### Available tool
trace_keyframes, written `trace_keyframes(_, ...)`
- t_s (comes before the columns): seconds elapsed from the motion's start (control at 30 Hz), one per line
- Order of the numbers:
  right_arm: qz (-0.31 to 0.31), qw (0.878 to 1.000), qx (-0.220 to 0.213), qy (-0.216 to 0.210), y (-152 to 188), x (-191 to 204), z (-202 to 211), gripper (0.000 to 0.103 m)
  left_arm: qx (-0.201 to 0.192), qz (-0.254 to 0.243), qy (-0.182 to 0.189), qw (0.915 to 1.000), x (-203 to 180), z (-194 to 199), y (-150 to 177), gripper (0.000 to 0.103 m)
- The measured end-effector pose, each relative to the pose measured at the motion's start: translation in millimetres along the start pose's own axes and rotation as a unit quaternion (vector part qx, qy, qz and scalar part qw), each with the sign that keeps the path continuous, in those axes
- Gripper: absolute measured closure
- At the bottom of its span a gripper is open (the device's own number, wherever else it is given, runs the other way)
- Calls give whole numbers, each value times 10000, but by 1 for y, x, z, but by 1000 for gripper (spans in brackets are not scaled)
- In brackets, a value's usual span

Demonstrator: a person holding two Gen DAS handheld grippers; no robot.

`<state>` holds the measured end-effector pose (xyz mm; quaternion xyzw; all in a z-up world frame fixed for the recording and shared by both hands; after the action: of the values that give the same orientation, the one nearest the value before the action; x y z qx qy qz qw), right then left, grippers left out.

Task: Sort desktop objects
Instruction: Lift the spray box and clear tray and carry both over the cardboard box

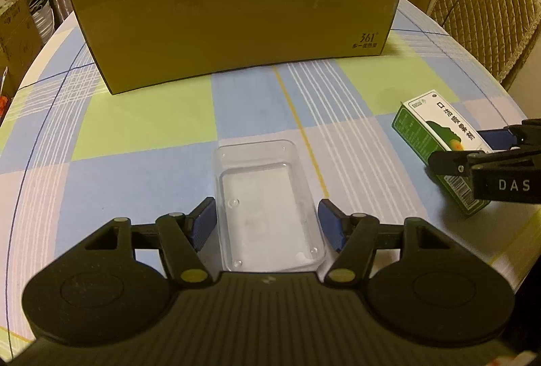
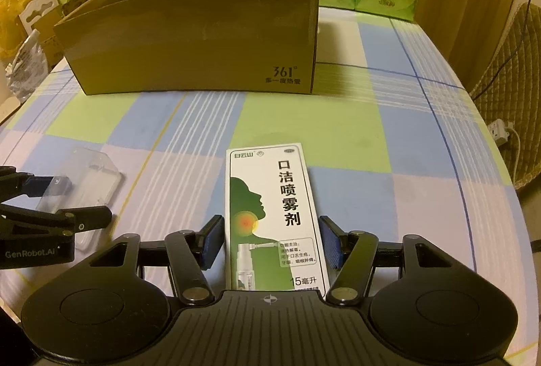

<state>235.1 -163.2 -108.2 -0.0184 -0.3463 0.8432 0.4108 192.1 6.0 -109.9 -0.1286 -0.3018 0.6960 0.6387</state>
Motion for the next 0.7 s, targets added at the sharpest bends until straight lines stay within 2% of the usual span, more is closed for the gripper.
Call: trace_keyframes(0.7, 25, 10000, 41, 56, 8, 2, -1, 45, -103, 6, -45, 9999, 0, 2, 4, 41)
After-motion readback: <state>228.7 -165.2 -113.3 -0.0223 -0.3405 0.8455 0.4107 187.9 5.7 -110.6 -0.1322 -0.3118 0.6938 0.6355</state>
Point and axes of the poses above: each gripper's, at about its wrist camera, not at the fingertips, and z roughly against the way its jaws point, x to its left, y to its underside, the point moved 1 cm from there along -z, roughly the way its jaws point, and after that the axes turned 15 degrees about -y, right-handed, at the moved point
